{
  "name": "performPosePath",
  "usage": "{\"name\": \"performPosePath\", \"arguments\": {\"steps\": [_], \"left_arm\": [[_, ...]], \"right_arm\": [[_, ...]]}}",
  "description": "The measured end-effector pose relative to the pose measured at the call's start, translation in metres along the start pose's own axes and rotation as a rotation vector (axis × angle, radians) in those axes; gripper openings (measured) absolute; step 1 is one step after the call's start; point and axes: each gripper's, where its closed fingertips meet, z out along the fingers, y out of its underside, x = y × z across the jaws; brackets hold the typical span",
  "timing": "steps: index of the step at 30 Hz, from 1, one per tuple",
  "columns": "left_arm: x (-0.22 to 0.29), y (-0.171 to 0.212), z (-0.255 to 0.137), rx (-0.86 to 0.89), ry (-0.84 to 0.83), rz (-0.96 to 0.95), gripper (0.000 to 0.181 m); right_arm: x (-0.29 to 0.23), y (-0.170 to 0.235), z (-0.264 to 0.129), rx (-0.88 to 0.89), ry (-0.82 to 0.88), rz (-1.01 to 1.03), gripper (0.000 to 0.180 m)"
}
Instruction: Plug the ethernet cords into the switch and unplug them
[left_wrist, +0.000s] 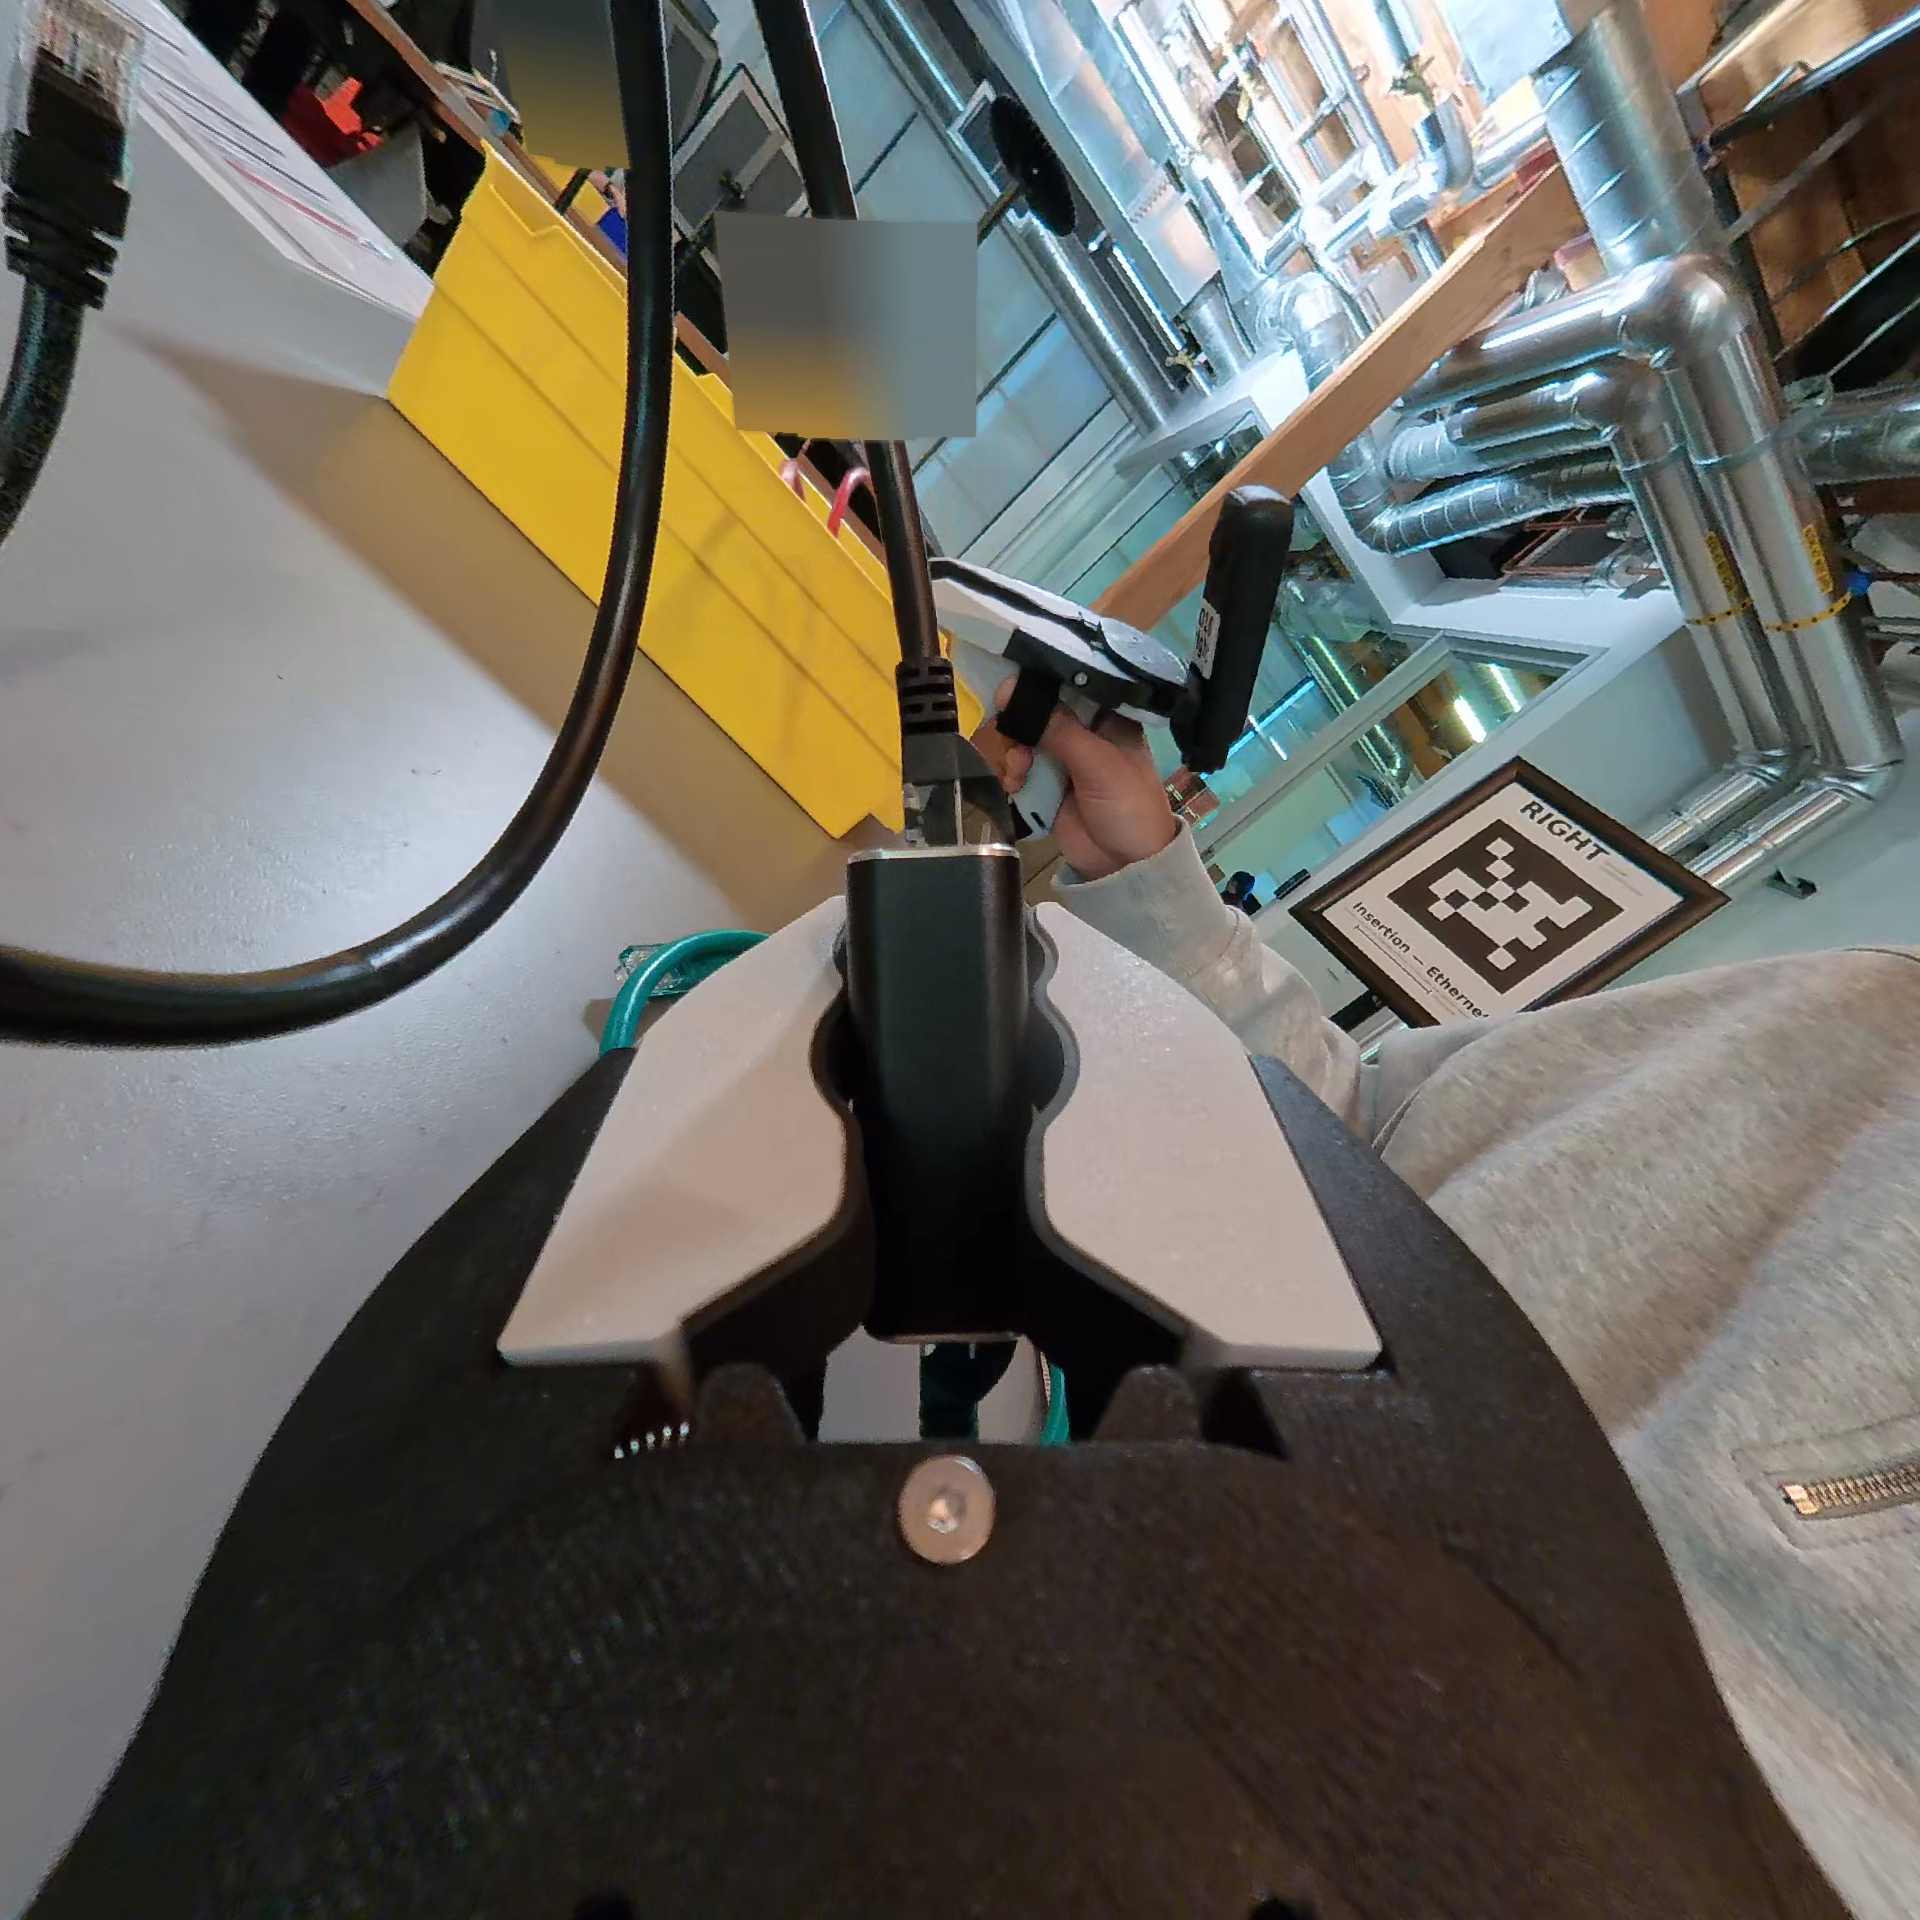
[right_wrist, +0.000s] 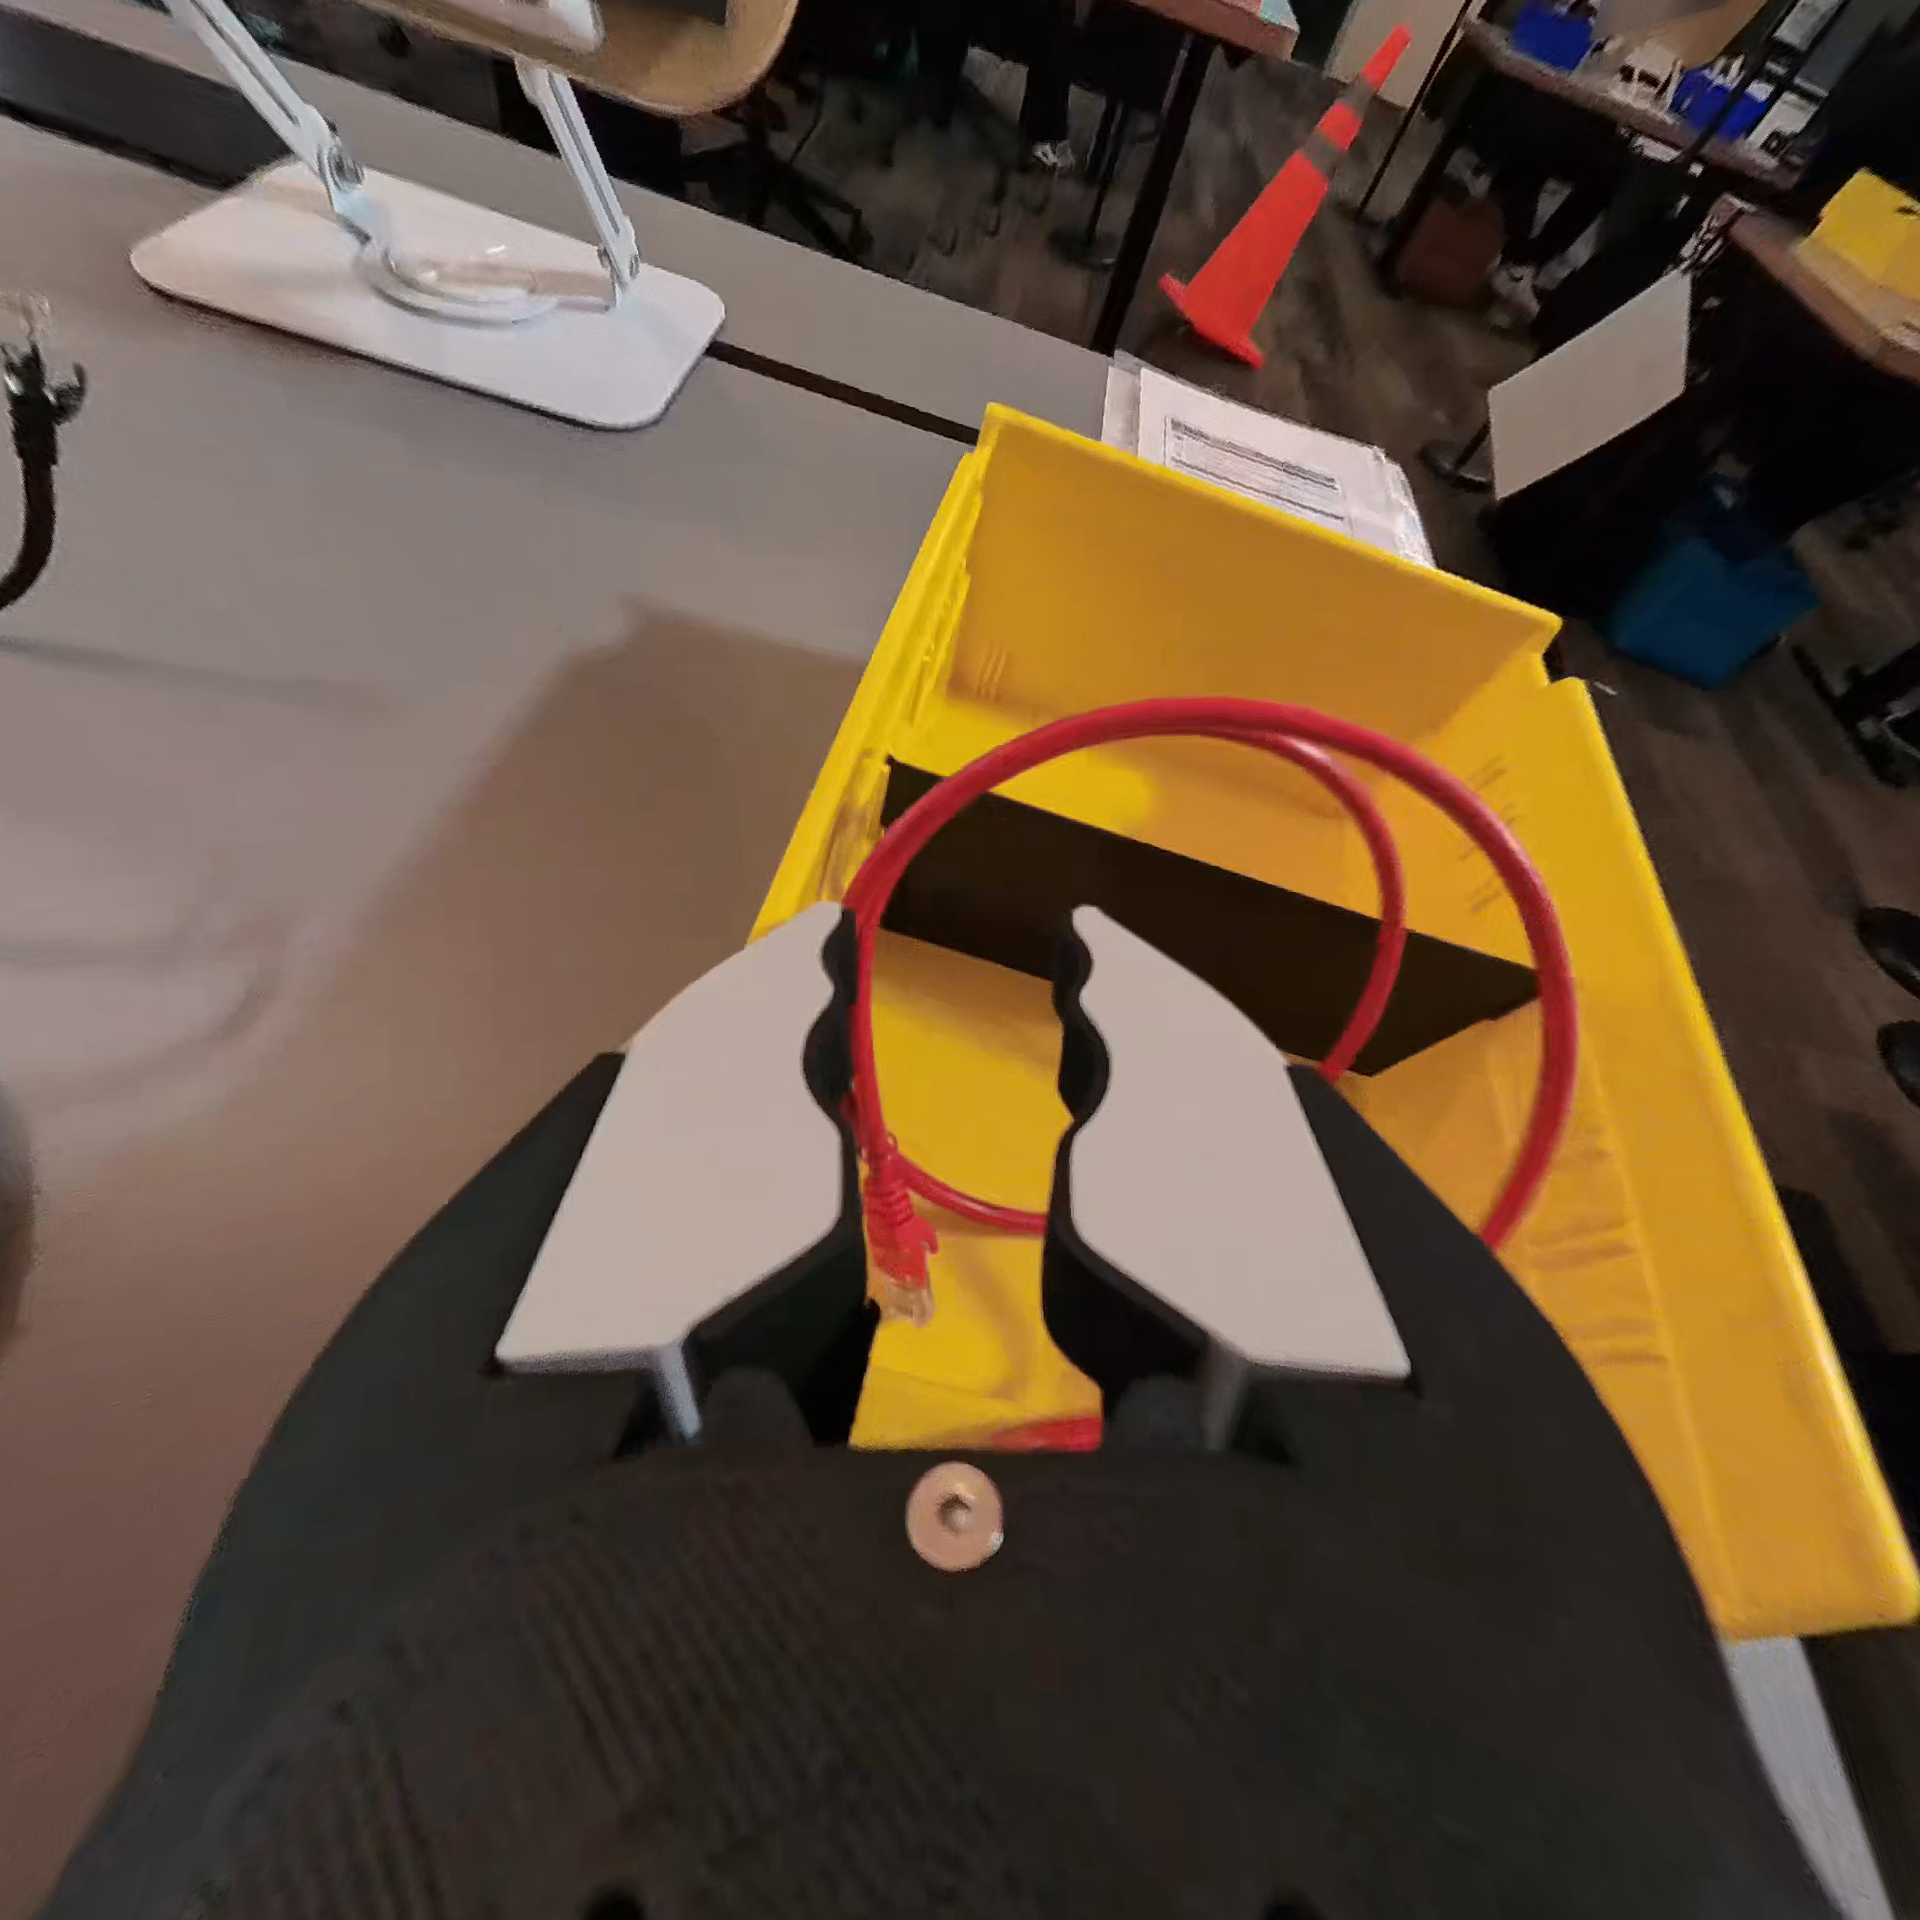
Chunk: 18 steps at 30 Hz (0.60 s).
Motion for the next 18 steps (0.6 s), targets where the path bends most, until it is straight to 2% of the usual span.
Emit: {"name": "performPosePath", "arguments": {"steps": [3, 7, 13, 16, 18], "left_arm": [[0.0, 0.0, 0.0, 0.0, 0.002, -0.003, 0.025], [0.0, 0.001, 0.0, -0.004, -0.003, 0.003, 0.025], [-0.001, 0.0, 0.0, 0.001, -0.049, 0.046, 0.026], [-0.001, 0.0, 0.0, 0.0, -0.056, 0.057, 0.026], [-0.001, 0.0, 0.0, 0.0, -0.056, 0.06, 0.026]], "right_arm": [[0.003, -0.01, -0.006, 0.071, -0.032, 0.069, 0.038], [-0.005, -0.032, -0.018, 0.227, -0.083, 0.076, 0.031], [-0.036, -0.058, -0.034, 0.385, -0.07, -0.119, 0.022], [-0.073, -0.072, -0.045, 0.467, -0.107, -0.222, 0.017], [-0.109, -0.079, -0.052, 0.51, -0.194, -0.248, 0.016]]}}
